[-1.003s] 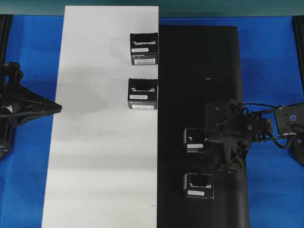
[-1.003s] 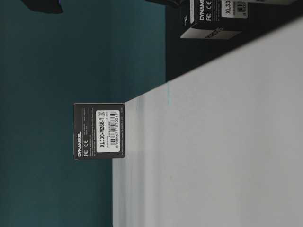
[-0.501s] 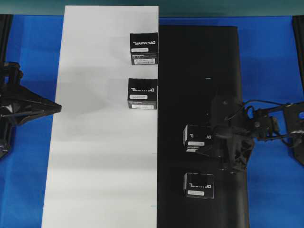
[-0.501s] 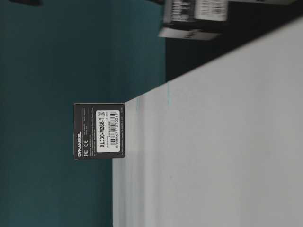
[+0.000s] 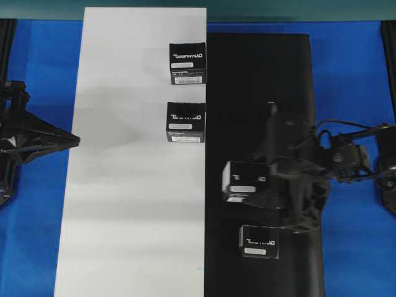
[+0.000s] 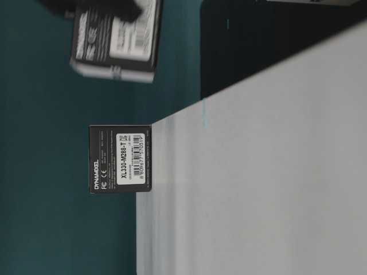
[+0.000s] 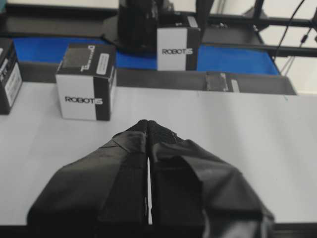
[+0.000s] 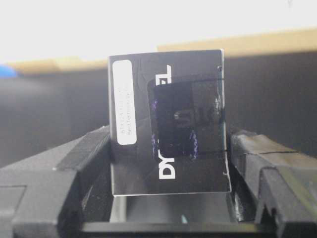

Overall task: Place the box from the black base onto the white base.
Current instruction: 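Carry the box left onto the white strip below the other boxes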

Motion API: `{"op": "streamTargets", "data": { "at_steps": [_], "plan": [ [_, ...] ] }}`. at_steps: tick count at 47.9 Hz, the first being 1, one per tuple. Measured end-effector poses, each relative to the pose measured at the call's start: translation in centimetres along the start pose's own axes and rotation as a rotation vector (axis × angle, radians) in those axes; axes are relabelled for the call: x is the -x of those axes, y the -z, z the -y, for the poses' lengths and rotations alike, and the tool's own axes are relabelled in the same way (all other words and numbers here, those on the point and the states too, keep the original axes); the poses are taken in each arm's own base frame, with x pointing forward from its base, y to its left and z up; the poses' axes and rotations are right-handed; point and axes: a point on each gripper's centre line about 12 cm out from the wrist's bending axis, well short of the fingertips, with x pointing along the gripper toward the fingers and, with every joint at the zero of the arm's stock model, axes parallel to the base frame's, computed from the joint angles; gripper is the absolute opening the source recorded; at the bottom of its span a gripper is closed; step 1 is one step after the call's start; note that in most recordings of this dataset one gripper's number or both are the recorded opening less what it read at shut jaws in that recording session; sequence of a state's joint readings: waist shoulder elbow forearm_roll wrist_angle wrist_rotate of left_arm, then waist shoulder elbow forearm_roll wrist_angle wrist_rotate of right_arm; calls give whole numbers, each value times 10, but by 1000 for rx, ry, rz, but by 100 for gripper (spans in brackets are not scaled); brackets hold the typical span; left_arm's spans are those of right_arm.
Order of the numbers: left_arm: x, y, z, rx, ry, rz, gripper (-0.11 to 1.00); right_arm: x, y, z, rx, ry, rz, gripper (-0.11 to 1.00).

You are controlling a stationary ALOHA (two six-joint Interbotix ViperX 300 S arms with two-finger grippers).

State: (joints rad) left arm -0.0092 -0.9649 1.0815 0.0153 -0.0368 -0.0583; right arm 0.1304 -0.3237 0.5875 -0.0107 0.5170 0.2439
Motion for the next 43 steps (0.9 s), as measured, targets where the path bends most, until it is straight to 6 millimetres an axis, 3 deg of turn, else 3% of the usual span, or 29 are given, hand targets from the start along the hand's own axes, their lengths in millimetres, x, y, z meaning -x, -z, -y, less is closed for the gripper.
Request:
{"op": "streamTargets", "data": {
  "at_steps": [24, 43],
  "plan": [
    [0, 0, 3, -1, 15, -1, -2, -32, -60, -11, 6, 23, -37, 56],
    [0, 1, 3, -1, 15, -4, -2, -63, -67, -3, 10, 57, -86, 56]
  ]
}}
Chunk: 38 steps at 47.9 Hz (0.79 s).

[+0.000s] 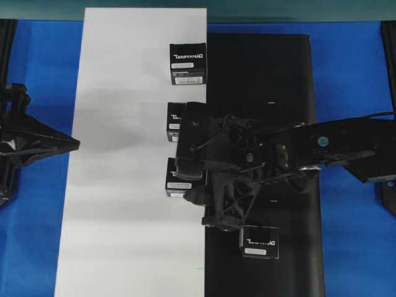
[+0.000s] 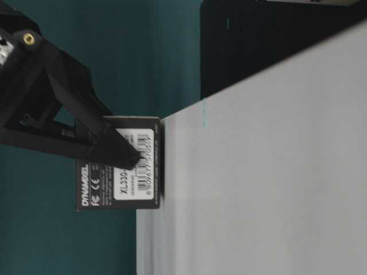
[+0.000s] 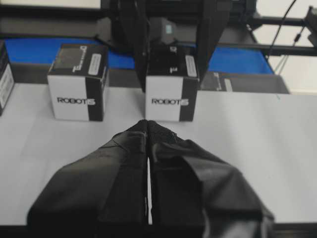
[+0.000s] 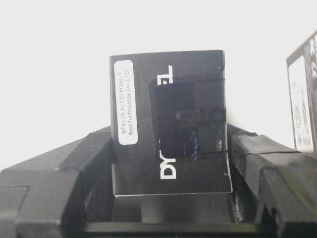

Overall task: Place the box from the black base onto the white base.
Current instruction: 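Carry the box left onto the white strip below the other boxes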

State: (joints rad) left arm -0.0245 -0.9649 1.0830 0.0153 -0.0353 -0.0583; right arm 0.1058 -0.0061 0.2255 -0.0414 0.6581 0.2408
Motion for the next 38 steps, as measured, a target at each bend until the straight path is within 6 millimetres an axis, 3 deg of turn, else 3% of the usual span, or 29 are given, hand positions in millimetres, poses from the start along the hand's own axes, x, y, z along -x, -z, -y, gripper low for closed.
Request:
{"op": "streamTargets", "data": {
  "at_steps": [29, 38],
  "plan": [
    [0, -1, 0, 0, 0, 3, -2, -4, 0, 2, 7, 11, -24, 57],
    [0, -1, 0, 2, 0, 3, -2, -6, 2, 3, 1, 12, -30, 95]
  ]
}}
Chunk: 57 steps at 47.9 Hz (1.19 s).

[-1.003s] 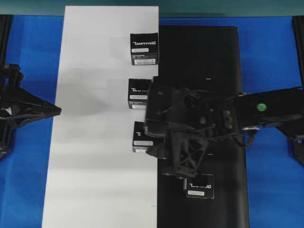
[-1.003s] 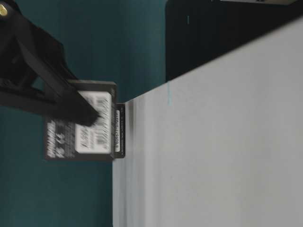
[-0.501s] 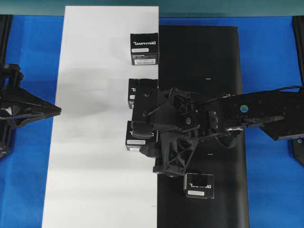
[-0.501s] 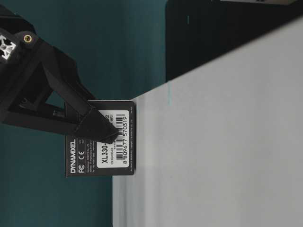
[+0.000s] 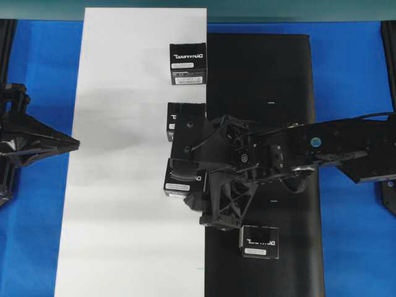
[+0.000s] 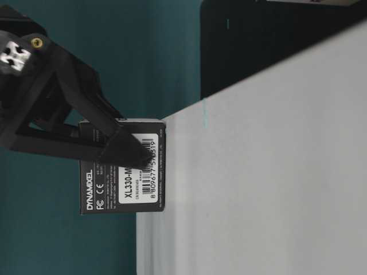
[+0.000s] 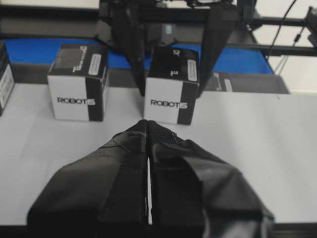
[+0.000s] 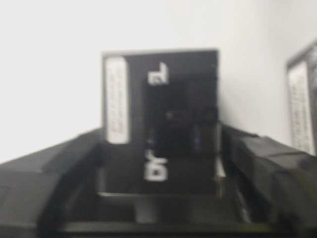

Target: Place the box from the black base onto the white base.

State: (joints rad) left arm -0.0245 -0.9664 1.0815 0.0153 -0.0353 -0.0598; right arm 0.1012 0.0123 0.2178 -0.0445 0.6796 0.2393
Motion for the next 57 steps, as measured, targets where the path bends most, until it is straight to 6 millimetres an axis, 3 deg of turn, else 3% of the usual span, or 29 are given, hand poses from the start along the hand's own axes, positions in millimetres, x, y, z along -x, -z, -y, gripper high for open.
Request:
{"op": "streamTargets", "data": {
  "at_steps": [3, 15, 24, 32, 42, 57],
  "plan": [
    [0, 0, 0, -2, 0, 0, -2, -1, 0, 0, 2, 0, 6, 100],
    [0, 1, 0, 0, 1, -5, -2, -1, 2, 0, 20, 5, 22, 100],
    [0, 2, 0, 0, 1, -15, -2, 10, -3, 2, 39, 15, 49, 100],
    [0, 2, 0, 0, -1, -18, -2, 40, -11, 2, 42, 10, 108, 100],
    [1, 2, 0, 0, -1, -20, -2, 78, -11, -15, 71, -34, 178, 100],
    [2, 2, 3, -1, 12, -21, -2, 122, 20, -9, 59, -66, 262, 100]
  ]
}}
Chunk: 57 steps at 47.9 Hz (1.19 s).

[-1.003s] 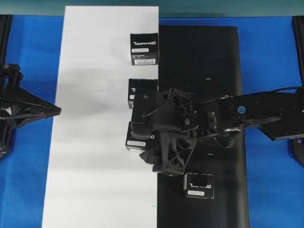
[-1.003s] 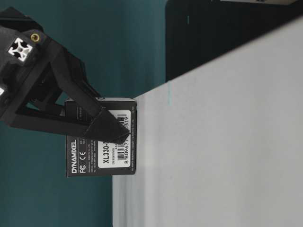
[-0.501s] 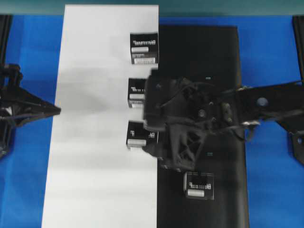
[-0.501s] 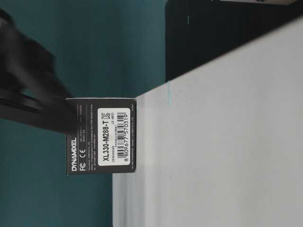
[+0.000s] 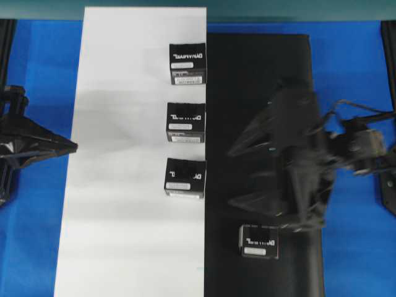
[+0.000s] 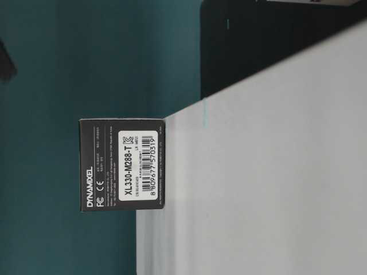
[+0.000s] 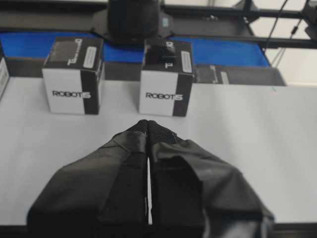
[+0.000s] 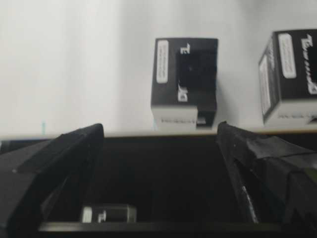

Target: Place the box from the black base onto the white base.

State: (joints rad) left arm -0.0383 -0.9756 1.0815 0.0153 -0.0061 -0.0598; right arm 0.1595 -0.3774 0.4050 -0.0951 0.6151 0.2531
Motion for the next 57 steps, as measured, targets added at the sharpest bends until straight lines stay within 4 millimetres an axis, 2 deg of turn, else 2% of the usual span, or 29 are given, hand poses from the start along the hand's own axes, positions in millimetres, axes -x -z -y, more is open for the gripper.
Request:
{"op": "streamTargets", "data": {
  "at_steps": [13, 18, 32, 57],
  "plan": [
    [0, 0, 1, -1, 6, 0, -2, 37, 24, 5, -3, -27, 106, 100],
    [0, 0, 2, -1, 8, 1, -2, 45, 34, 7, -3, -30, 117, 100],
    [0, 0, 2, -1, 9, 1, -2, 52, 59, 11, 0, -32, 105, 100],
    [0, 1, 3, -1, 14, -2, -2, 58, 68, 13, 0, -37, 123, 100]
  ]
}}
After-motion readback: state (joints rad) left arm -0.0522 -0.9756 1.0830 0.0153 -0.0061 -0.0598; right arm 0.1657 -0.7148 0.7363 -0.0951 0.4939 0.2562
